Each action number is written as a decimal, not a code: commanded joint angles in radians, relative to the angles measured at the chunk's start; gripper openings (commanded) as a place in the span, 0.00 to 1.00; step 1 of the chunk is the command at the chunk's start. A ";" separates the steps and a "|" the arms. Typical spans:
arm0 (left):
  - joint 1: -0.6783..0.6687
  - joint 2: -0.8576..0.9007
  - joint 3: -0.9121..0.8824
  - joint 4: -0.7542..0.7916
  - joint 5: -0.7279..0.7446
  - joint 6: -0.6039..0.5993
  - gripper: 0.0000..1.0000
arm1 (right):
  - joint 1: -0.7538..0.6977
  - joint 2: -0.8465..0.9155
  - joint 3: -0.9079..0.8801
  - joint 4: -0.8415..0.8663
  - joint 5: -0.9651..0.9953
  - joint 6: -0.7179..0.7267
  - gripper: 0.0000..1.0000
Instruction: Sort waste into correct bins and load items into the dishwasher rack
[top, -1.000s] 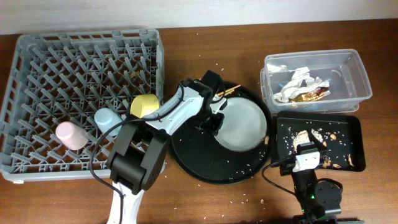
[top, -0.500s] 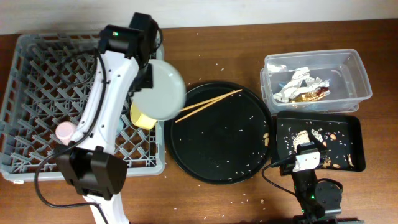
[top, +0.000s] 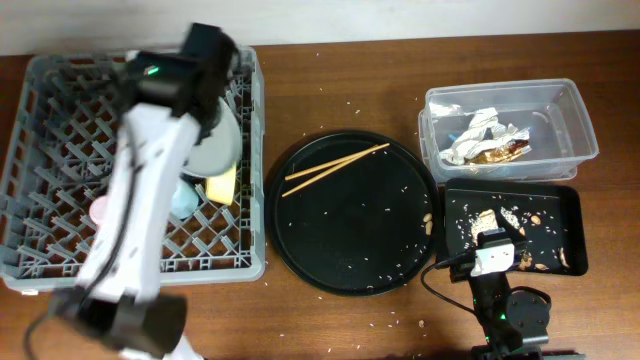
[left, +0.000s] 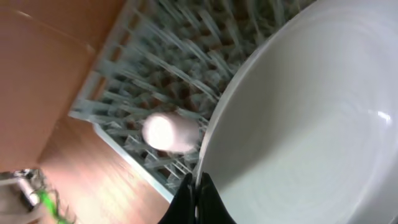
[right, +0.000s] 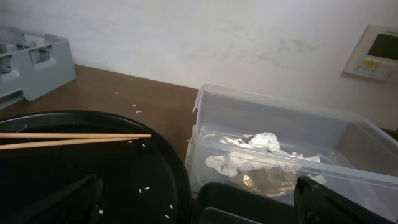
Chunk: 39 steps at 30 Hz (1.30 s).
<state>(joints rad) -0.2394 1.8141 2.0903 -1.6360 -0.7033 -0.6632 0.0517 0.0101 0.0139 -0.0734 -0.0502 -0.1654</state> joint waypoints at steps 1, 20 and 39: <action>0.062 -0.064 -0.007 0.011 -0.172 0.051 0.00 | -0.006 -0.006 -0.008 0.002 -0.009 -0.003 0.98; 0.109 -0.057 -0.558 0.814 -0.569 0.642 0.00 | -0.006 -0.006 -0.008 0.002 -0.008 -0.003 0.99; 0.004 -0.298 -0.451 0.716 0.603 0.623 0.83 | -0.006 -0.006 -0.008 0.002 -0.008 -0.003 0.98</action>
<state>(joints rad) -0.1898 1.6371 1.5822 -0.9230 -0.4381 -0.0383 0.0517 0.0105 0.0139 -0.0734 -0.0502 -0.1650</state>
